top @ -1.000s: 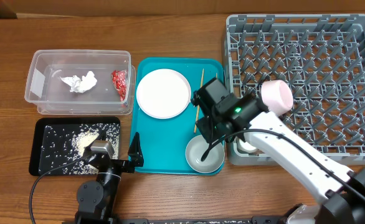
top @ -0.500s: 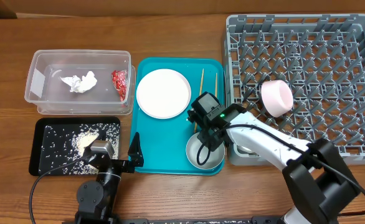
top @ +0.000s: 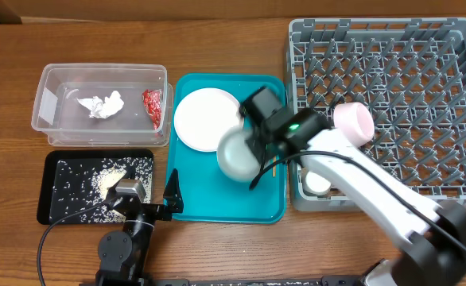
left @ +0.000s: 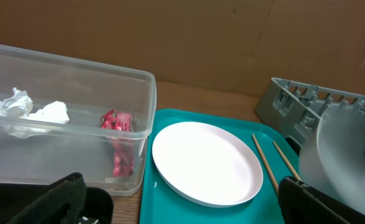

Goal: Sort waste into correct bins and load items into the dishwasher
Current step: 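Grasp the white bowl with the right gripper and lift it, then lower the white bowl into the dish rack's upper right area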

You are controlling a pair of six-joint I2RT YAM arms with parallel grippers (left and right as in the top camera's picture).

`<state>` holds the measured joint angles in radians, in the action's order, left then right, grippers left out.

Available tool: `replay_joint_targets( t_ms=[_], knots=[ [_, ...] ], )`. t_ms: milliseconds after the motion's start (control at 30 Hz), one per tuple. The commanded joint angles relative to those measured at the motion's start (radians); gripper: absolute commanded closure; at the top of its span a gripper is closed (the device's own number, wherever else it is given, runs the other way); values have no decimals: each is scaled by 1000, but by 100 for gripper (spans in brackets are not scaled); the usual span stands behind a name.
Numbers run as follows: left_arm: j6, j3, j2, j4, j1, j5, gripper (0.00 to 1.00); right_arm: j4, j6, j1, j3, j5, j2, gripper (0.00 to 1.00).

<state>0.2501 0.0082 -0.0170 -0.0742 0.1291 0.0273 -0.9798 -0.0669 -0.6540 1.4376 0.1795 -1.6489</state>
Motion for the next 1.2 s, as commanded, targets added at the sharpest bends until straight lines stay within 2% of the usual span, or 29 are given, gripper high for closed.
replay_joint_targets(
  t_ms=[0, 167, 267, 433, 600, 867, 1167],
  knots=[
    [-27, -3, 5, 0, -6, 14, 0, -34, -290, 71, 93, 291, 104, 96],
    [-26, -3, 5, 0, -6, 14, 0, -93, -455, 253, 101, 644, 150, 96],
    [-27, -3, 5, 0, -6, 14, 0, -129, -469, 367, 92, 782, 145, 96],
    [-27, -3, 5, 0, -6, 14, 0, -136, -469, 539, 47, 841, 125, 96],
    [-27, -3, 5, 0, -6, 14, 0, -117, -469, 650, -23, 842, 64, 96],
    [-27, -3, 5, 0, -6, 14, 0, -106, -468, 689, -104, 897, -72, 96],
    [-27, -3, 5, 0, -6, 14, 0, -122, -469, 581, -113, 887, -109, 96]
  ],
)
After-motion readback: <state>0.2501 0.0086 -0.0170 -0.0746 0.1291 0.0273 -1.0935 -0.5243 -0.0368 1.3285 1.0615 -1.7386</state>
